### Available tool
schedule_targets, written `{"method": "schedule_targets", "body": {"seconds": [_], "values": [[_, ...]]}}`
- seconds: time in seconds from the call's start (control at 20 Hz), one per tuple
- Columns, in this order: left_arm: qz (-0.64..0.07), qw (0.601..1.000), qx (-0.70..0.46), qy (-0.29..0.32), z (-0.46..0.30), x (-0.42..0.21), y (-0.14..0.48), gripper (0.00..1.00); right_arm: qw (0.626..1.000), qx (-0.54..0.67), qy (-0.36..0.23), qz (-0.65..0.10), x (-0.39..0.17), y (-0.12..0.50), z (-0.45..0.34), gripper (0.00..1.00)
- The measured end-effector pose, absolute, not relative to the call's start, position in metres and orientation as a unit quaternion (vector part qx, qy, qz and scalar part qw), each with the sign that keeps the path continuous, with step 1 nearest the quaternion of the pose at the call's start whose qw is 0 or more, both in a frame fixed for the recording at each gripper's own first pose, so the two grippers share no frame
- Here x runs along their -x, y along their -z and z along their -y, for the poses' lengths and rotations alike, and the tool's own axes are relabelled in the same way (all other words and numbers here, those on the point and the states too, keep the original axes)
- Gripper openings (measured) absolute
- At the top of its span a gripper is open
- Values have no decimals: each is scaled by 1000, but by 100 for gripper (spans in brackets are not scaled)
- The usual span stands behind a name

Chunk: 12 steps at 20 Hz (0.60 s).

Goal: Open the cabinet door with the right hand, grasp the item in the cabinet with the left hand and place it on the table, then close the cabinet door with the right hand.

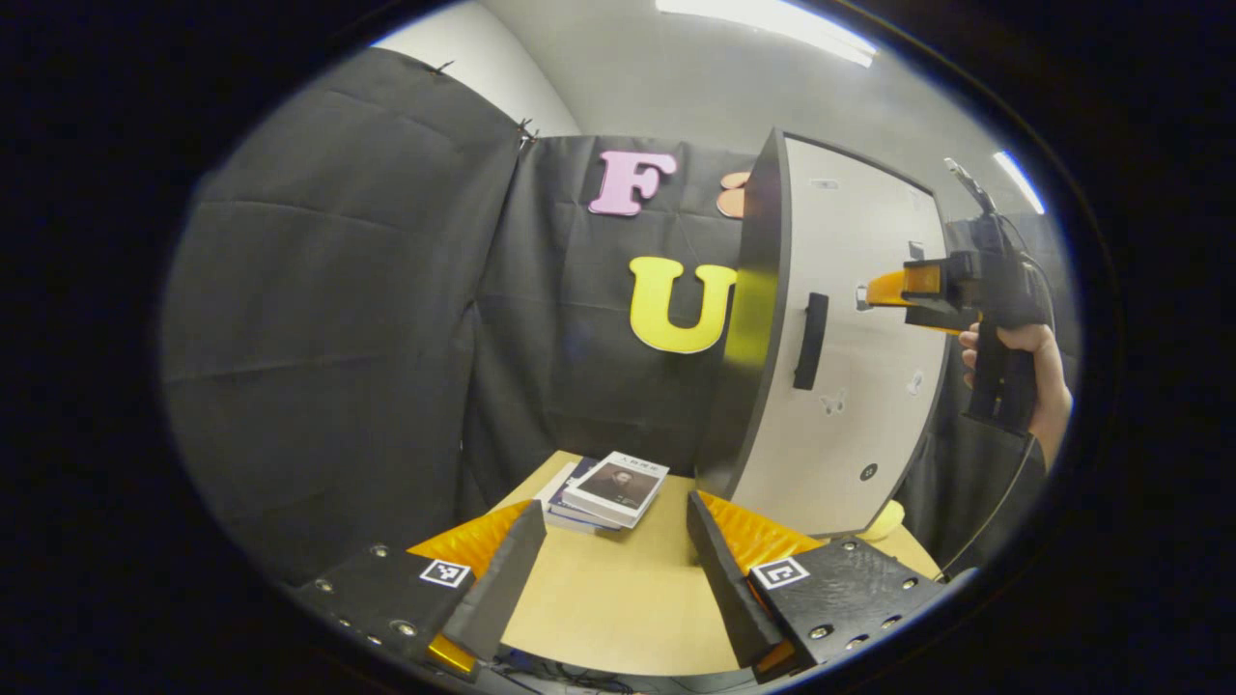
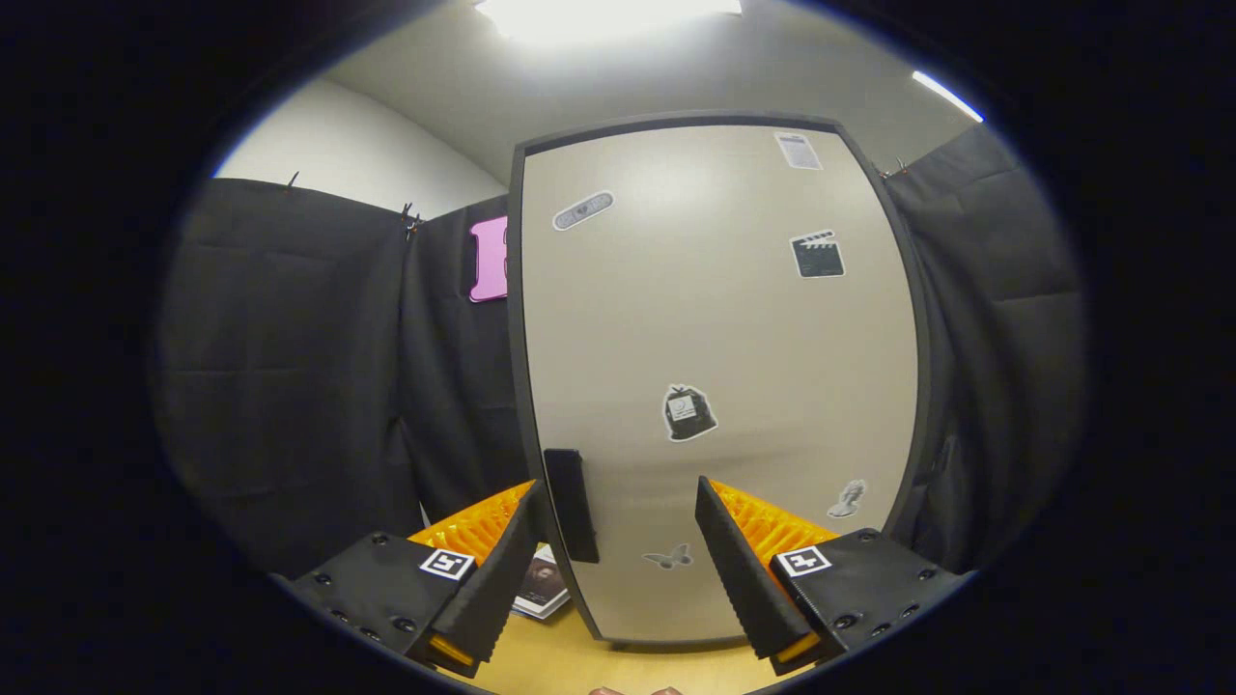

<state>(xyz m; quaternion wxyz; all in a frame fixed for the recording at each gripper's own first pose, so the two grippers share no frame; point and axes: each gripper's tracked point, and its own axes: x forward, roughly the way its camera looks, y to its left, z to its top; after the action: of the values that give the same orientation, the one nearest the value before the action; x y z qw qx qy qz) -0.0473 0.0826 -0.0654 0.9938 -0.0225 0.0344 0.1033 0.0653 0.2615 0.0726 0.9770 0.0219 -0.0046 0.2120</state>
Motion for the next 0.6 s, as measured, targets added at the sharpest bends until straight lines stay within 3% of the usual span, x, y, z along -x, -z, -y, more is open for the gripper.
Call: {"method": "schedule_targets", "body": {"seconds": [0.05, 0.3, 0.6], "values": [[-37, 993, 26, -108, -88, 49, 69, 85, 976, -26, -215, 2, -69, -72, -269, 98], [-53, 989, 47, -131, -109, 50, 84, 85, 980, 18, -197, 15, -96, -65, -298, 98], [-56, 987, 49, -143, -129, 50, 91, 85, 983, 47, -174, -26, -136, -20, -314, 98]]}}
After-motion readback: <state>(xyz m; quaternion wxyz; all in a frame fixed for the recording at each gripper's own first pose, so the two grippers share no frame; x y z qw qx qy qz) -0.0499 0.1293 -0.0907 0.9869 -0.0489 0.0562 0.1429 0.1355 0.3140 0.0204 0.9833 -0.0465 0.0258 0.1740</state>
